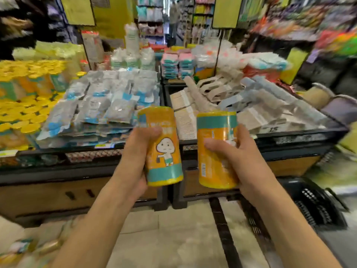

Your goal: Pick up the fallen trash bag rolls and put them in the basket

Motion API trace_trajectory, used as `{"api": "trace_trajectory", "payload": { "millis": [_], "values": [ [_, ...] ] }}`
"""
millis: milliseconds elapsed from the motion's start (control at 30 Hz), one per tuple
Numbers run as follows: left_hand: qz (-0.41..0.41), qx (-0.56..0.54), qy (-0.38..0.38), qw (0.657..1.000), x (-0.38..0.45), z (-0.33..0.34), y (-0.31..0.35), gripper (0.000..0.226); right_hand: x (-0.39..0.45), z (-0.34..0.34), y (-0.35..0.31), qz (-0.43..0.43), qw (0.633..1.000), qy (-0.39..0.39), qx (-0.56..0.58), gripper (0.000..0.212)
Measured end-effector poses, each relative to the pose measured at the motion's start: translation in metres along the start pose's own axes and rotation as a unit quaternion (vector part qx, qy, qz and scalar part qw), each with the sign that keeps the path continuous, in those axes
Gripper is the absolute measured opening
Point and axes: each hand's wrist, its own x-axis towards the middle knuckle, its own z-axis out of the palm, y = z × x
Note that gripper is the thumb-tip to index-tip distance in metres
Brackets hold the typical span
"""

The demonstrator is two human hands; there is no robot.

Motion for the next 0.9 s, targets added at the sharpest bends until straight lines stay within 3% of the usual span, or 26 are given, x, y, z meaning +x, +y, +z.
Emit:
{"api": "trace_trajectory", "payload": {
  "millis": [100, 233, 333, 467, 567, 767, 900],
  "values": [
    [-0.041, 0.017, -0.056, 0.997, 0.022, 0.058, -0.032, 0.053, -0.005, -0.064, 0.001, -0.023, 0.997, 0.076, -0.015, 0.068],
    [-0.114, 0.069, -0.132, 0.982, 0.048, 0.137, -0.07, 0.101, -0.017, -0.137, 0.005, -0.038, 0.983, 0.176, -0.021, 0.065],
    [-0.168, 0.059, -0.187, 0.966, 0.066, 0.192, -0.1, 0.082, -0.025, -0.183, 0.008, -0.037, 0.966, 0.256, -0.008, 0.059],
    [-0.213, 0.091, -0.247, 0.941, 0.096, 0.254, -0.141, 0.095, -0.03, -0.24, 0.009, -0.021, 0.937, 0.349, -0.019, 0.057],
    [-0.232, 0.102, -0.3, 0.919, 0.12, 0.301, -0.167, 0.086, -0.032, -0.276, 0.004, -0.02, 0.91, 0.413, -0.033, 0.059],
    [-0.245, 0.146, -0.439, 0.852, 0.144, 0.398, -0.208, 0.052, -0.051, -0.342, -0.012, -0.005, 0.847, 0.528, -0.053, 0.049],
    [-0.304, 0.164, -0.485, 0.803, 0.143, 0.452, -0.243, 0.051, -0.069, -0.378, -0.01, -0.004, 0.798, 0.6, -0.052, 0.046]
  ]
}}
